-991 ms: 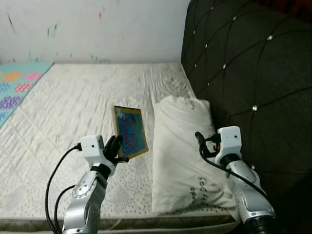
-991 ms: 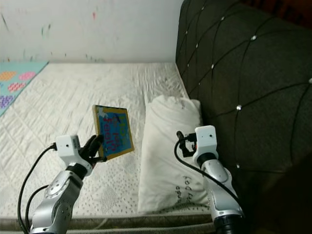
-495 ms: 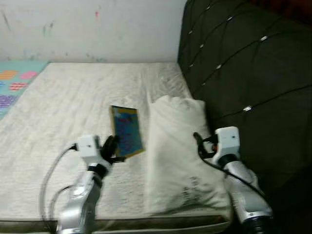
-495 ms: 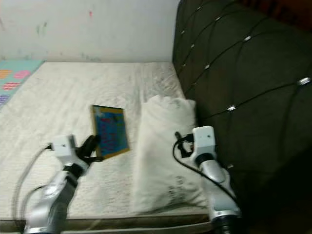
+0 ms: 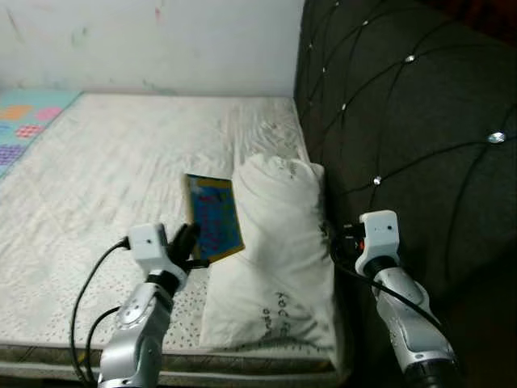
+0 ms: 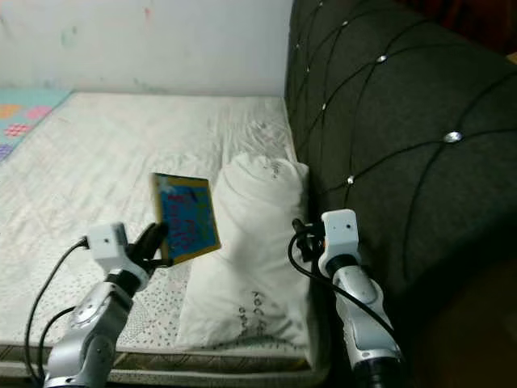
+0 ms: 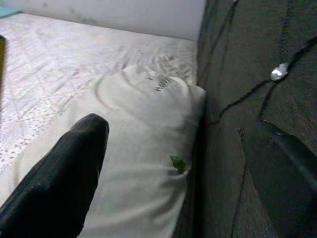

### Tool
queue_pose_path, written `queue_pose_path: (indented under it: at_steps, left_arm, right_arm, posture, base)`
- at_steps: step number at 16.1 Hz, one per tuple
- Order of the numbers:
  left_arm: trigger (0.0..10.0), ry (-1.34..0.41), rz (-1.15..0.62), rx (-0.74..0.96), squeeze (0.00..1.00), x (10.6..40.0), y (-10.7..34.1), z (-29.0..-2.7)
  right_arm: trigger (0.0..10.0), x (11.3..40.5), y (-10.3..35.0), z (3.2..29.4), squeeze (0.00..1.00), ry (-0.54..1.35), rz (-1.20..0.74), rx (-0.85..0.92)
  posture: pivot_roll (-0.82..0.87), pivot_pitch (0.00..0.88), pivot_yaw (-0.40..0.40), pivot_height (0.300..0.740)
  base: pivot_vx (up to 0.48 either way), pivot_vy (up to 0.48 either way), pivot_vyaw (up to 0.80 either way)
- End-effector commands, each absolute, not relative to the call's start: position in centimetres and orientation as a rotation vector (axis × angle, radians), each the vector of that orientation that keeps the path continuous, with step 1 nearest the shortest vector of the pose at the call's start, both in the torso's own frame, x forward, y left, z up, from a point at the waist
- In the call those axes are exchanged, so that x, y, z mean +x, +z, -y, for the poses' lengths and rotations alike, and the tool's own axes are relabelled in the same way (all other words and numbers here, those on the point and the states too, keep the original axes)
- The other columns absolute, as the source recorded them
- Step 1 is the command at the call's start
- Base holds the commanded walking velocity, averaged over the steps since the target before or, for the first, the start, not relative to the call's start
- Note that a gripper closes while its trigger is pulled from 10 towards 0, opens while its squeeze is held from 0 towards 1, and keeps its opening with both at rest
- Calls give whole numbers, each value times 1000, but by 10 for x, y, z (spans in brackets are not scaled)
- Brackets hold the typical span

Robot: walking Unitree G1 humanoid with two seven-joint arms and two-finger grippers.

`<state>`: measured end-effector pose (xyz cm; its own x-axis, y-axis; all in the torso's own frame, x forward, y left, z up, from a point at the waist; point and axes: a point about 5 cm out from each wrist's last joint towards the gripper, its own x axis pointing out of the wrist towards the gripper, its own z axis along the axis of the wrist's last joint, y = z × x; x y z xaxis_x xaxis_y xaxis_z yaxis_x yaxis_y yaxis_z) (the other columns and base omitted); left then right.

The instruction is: Clean up the room

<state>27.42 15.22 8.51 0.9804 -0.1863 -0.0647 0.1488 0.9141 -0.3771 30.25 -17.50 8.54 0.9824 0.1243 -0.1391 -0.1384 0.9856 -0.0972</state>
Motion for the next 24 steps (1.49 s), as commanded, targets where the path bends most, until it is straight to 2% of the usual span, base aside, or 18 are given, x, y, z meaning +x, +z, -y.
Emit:
queue_pose_path:
  at_steps: [1,14,18,24]
  left_arm:
    - [10000,-184,-64,-384,0,277,93,-152]
    - [10000,-191,-62,-393,0,277,94,-152]
    - [10000,-237,-26,-419,0,275,98,-151]
    - [10000,-266,-14,-427,0,273,99,-149]
  right_arm:
    - [10000,304,87,173,0,135,-128,-105]
    - [10000,303,86,174,0,135,-132,-112]
    - [10000,303,85,174,0,140,-135,-114]
    - [10000,302,84,175,0,141,-140,-118]
  posture:
    - [-162,0,3,740]
    - [-163,0,1,740]
    - [-162,0,1,740]
    - [-164,0,1,740]
  base:
    - [0,480,0]
    - [0,480,0]
    - [0,0,0]
    - [344,0,0]
